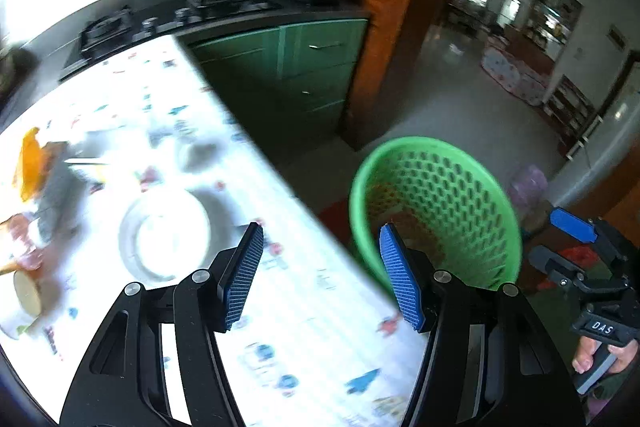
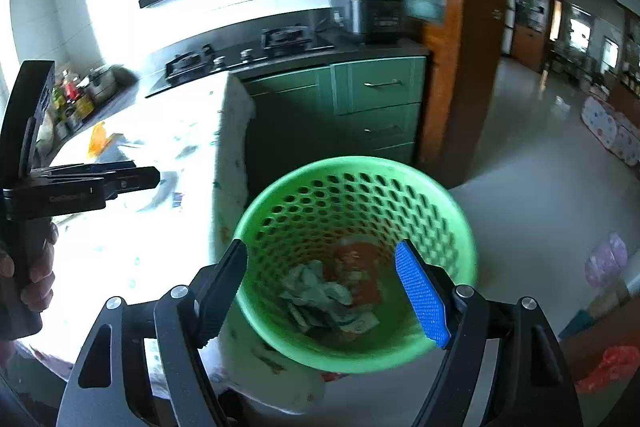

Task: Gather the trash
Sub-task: 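Move both grippers back to the table toward the white lid and paper cup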

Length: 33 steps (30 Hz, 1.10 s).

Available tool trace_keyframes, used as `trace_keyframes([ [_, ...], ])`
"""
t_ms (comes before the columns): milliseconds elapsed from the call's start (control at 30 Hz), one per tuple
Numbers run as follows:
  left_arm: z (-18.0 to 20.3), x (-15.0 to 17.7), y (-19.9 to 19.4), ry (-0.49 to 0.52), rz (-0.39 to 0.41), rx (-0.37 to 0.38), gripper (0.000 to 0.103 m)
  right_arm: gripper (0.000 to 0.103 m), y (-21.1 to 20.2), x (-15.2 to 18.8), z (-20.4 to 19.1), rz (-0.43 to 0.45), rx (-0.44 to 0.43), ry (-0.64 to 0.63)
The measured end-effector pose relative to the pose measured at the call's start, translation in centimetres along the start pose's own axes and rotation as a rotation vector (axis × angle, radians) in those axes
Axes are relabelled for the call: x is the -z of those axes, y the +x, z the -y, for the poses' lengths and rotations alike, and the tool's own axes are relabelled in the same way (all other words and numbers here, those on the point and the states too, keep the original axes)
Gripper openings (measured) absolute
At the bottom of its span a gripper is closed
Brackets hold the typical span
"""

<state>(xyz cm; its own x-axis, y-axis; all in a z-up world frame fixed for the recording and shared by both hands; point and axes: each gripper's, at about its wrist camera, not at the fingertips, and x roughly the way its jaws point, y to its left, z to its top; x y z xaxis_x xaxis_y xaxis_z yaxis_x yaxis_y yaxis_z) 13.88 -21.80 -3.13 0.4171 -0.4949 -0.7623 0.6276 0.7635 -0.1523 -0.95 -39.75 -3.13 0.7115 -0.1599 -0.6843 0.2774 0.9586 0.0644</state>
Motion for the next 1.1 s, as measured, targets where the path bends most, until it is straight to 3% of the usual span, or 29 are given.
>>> trace_keyframes([
  [433,-9.6,2.7,-4.3,-0.152,0.035,-0.138,0.061,0.071,3.7,-2.3,-7.7,-0.031,-0.123,-0.112],
  [1100,-24.2,7.8,-11.1,-0.393,0.100,-0.359,0.061,0.050,10.9,-4.6,-17.7,-0.115,-0.240,-0.194],
])
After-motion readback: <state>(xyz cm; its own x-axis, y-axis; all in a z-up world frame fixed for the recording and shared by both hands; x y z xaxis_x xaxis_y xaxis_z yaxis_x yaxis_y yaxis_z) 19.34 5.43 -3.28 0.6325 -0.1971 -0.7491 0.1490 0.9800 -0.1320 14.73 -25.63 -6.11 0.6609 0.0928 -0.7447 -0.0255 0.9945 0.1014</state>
